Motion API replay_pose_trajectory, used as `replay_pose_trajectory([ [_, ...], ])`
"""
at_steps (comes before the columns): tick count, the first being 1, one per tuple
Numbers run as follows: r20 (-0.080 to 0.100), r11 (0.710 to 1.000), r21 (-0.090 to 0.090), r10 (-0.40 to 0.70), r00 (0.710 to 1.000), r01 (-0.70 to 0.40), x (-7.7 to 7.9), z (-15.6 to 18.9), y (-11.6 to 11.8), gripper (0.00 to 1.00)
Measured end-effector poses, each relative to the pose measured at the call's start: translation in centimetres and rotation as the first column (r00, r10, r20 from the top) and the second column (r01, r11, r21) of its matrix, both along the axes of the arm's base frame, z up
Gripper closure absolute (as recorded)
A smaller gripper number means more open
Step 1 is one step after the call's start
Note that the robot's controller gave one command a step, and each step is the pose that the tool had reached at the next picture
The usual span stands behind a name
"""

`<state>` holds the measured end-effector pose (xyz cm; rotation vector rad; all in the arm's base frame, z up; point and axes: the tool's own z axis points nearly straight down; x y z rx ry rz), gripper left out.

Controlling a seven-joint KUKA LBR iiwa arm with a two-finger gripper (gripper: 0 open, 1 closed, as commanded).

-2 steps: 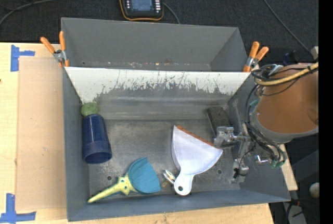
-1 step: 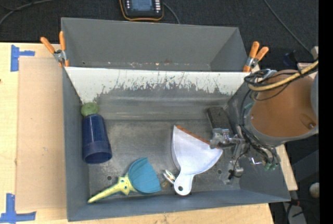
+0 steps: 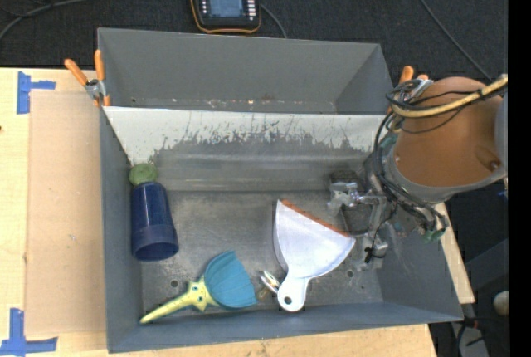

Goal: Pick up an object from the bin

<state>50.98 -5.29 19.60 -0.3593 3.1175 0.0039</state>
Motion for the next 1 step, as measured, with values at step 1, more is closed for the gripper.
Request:
replay_pose_trajectory([
  [1, -0.006, 0.995, 0.002, -0.104, 0.995, 0.104, -2.42, -8.82, -0.86, 0.00],
])
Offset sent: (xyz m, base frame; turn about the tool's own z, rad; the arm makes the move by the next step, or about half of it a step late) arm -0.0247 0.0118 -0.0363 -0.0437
